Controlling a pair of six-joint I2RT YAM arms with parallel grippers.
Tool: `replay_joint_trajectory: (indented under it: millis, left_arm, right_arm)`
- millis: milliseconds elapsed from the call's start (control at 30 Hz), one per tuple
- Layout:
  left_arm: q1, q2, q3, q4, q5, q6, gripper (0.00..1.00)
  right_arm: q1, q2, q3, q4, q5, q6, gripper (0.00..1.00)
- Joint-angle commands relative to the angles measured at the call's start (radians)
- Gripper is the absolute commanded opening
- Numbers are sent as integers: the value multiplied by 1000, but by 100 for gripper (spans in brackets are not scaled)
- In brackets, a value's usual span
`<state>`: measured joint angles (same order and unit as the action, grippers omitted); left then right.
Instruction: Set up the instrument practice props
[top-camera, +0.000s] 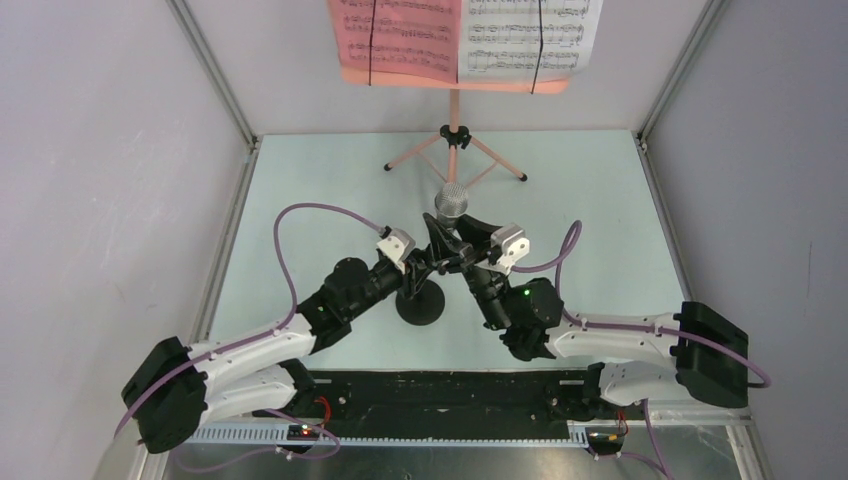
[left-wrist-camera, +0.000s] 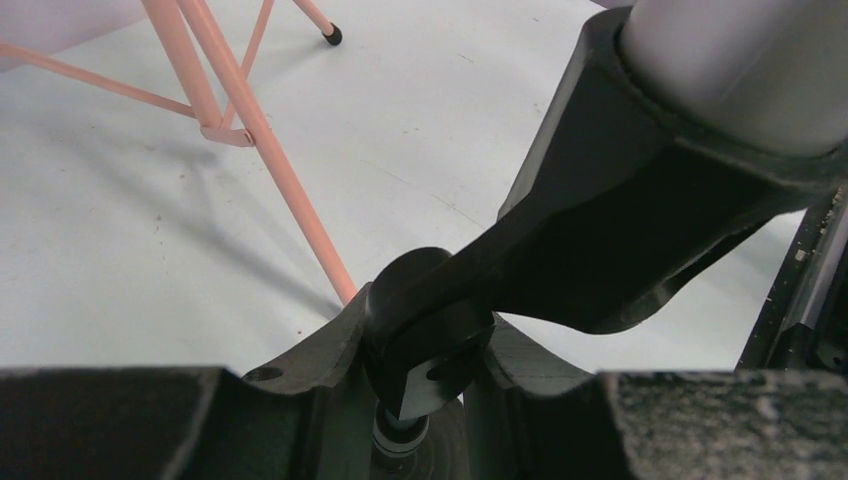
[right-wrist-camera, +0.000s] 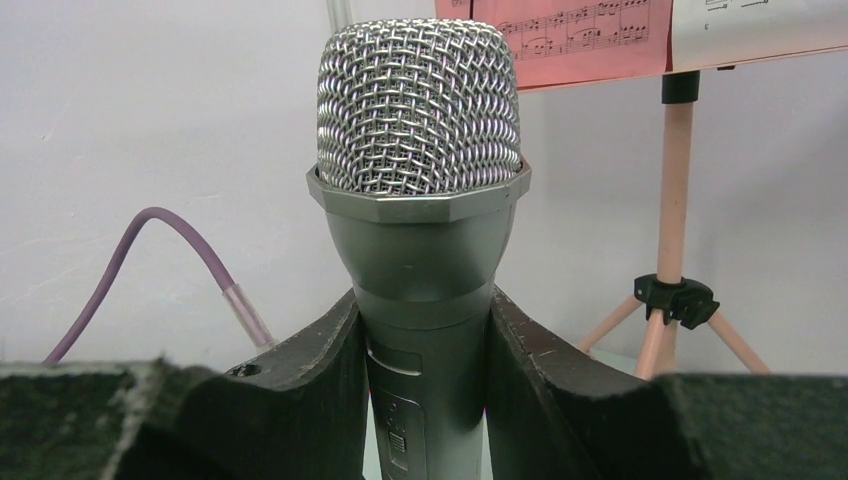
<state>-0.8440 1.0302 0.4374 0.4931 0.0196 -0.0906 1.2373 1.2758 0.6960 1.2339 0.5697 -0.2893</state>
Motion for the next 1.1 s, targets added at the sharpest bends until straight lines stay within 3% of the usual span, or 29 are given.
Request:
replay_joint_trajectory:
  millis: [0,567,600,667,767,833,967,1067]
  left_arm:
    - [-4,-11,-6,1,-6,-11,0]
    - [-4,-16,-17,-6,-1,-4,0]
    - [-4,-17,-18,-7,-1,-4,0]
    - [-5,-20,-18,-6,-3,-2,0]
    - [-5,-27,-24,-6,-15,3,0]
    - [-5,-32,-28,-7,-16,8,0]
    - [-4,-35,-34,-8,-42,14,0]
    - [-4,-38,-39,-8,-51,17,0]
  right_arm:
    - [27,95,-60,-144,27,74,0]
    - [25,141,-96,-236,30,133,0]
    - [25,120,-95,-242,28,138,3]
    - [23,59,-81,-280,8,147,19]
    - [10,-36,-29,-403,-40,190,54]
    - [-11,-102,11,-500,-91,228,67]
    - [-55,-194,68,-672,-211,280,83]
    - [-85,-225,83,-724,-236,333,89]
